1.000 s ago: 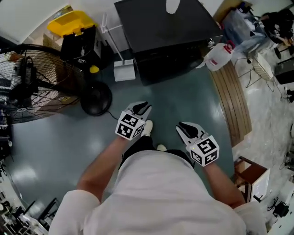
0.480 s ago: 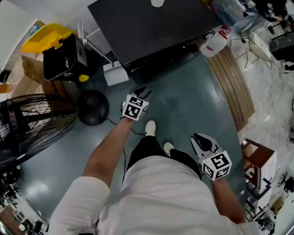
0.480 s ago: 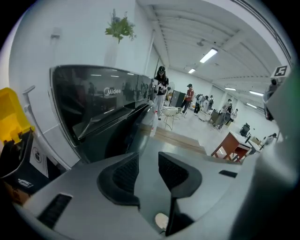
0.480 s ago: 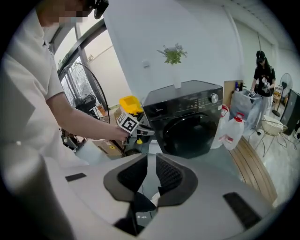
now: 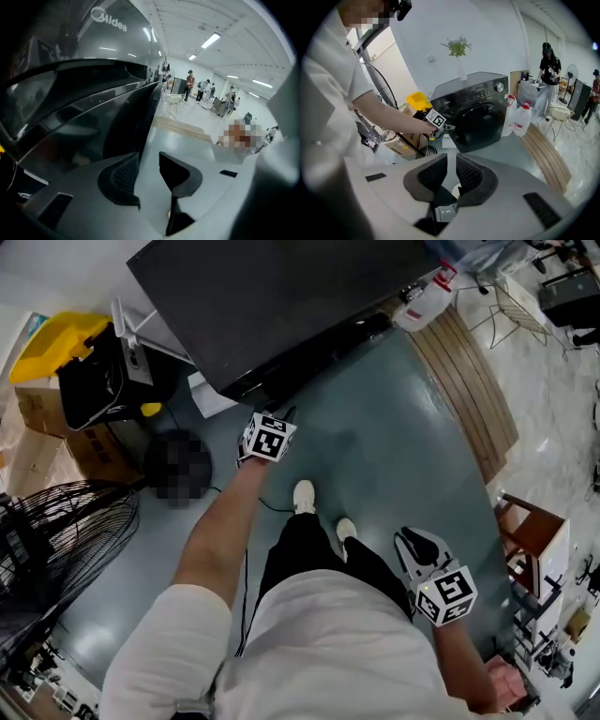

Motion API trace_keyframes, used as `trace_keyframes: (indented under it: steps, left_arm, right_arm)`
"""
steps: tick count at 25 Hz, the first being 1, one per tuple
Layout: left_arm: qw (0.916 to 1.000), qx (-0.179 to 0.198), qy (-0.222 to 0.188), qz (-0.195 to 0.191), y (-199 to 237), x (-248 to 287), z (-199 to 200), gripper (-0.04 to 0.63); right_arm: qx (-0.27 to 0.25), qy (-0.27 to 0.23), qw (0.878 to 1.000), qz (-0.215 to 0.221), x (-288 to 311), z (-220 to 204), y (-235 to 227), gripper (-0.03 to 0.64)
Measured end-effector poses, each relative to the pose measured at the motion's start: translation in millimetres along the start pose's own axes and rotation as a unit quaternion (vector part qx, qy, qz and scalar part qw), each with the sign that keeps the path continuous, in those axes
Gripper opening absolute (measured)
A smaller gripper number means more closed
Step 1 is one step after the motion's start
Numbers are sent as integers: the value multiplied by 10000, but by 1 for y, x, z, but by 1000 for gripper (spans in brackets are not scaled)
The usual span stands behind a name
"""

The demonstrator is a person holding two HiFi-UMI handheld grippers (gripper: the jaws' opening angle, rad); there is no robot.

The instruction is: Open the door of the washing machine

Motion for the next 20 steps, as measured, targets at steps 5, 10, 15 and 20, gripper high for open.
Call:
trace_keyframes:
  steps: [5, 10, 15, 20]
  left_arm:
    - [9999, 116, 91, 91, 6, 20, 7, 135]
    - [9994, 265, 201, 74, 7, 33, 10, 132]
    - [9991, 275, 269, 156, 10, 39, 10, 97]
    - [9989, 361, 212, 214, 6, 39, 12, 91]
  right_arm:
    - [161, 90, 9998, -81, -3, -8, -5, 67]
    - [237, 107, 9995, -154, -1, -6, -6, 66]
    - [304, 101, 9993, -194, -1, -9, -10, 63]
    - [356, 20, 9992, -200, -6, -16, -13, 59]
Point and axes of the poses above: the fingertips, and each gripper's own axes: x forward along the fingers, y to its left, z out of its top, the point moved 5 cm from there along -x, backward along the fingers, and after that the axes turned 12 degrees about -x, right-handed, at the moved point
